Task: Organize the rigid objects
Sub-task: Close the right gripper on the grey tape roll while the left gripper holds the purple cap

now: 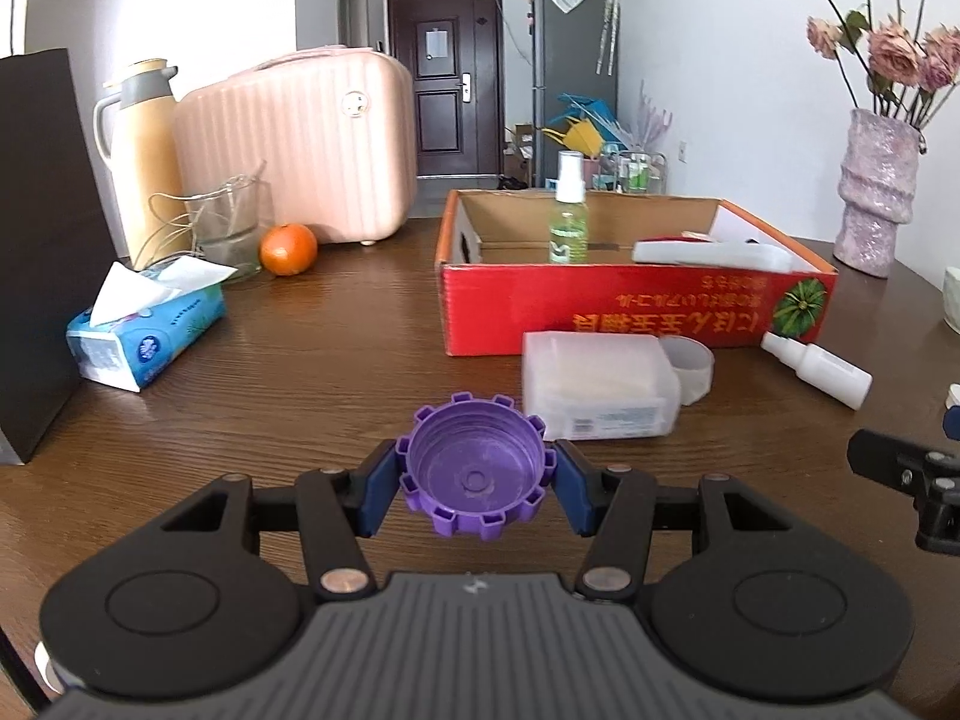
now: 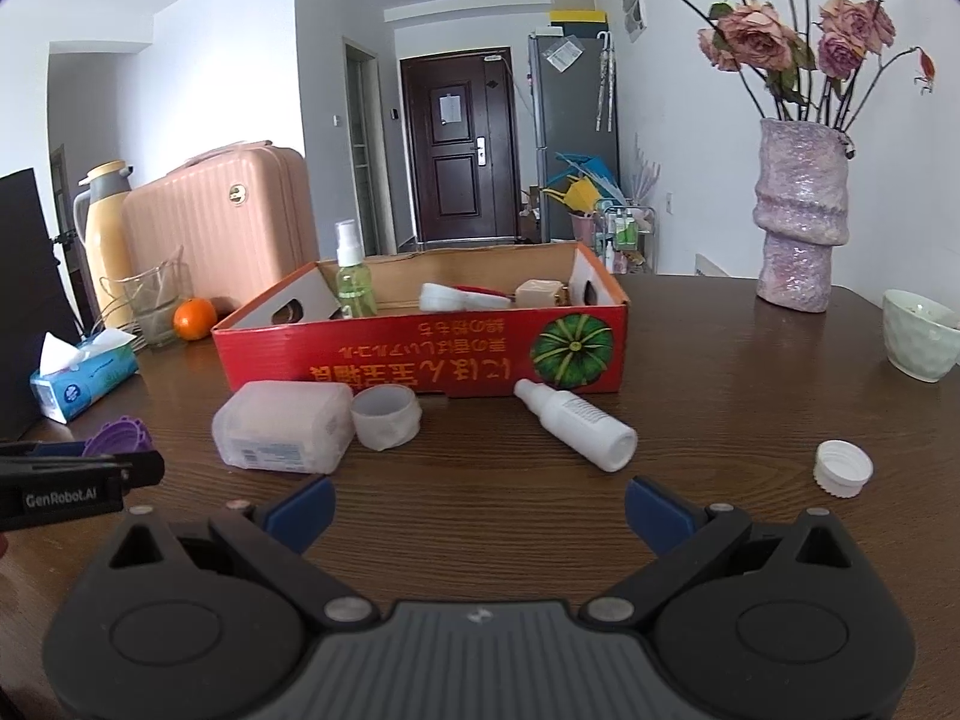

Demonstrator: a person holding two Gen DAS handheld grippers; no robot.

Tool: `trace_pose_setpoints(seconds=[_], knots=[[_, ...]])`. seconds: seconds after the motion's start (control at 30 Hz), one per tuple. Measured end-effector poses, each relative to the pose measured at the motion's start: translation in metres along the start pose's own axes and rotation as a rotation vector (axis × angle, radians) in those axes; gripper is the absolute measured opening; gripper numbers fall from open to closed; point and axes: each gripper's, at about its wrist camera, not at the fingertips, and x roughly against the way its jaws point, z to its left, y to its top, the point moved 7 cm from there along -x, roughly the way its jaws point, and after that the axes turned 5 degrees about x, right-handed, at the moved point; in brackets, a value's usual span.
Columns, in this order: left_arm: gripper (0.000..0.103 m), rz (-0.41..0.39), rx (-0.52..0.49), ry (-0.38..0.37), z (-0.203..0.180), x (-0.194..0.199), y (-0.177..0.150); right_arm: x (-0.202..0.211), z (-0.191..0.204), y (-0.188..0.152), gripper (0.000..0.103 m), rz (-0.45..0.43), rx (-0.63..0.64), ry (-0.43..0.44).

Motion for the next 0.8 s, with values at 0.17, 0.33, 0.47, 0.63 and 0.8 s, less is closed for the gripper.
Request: trace_pose_setpoints(seconds=[0.17, 0.33, 0.47, 0.63, 0.8], knots=[[0.055, 0.000, 0.022, 0.010, 0.012, -0.002, 0.003, -0.007, 0.017, 0.003, 0.103, 0.005, 0.014, 0.014], [0.055, -0.007, 0.035, 0.012, 0.019, -0.001, 0.006, -0.015, 0.034, 0.008, 0.103, 0.010, 0.025, 0.032], [0.055, -0.010, 0.045, 0.018, 0.024, 0.000, 0.007, -0.022, 0.046, 0.011, 0.103, 0.016, 0.040, 0.049], [0.055, -0.017, 0.056, 0.025, 0.029, 0.001, 0.009, -0.028, 0.059, 0.017, 0.103, 0.013, 0.053, 0.057], [0.055, -0.025, 0.066, 0.026, 0.034, 0.002, 0.011, -0.036, 0.059, 0.021, 0.103, 0.018, 0.046, 0.049]])
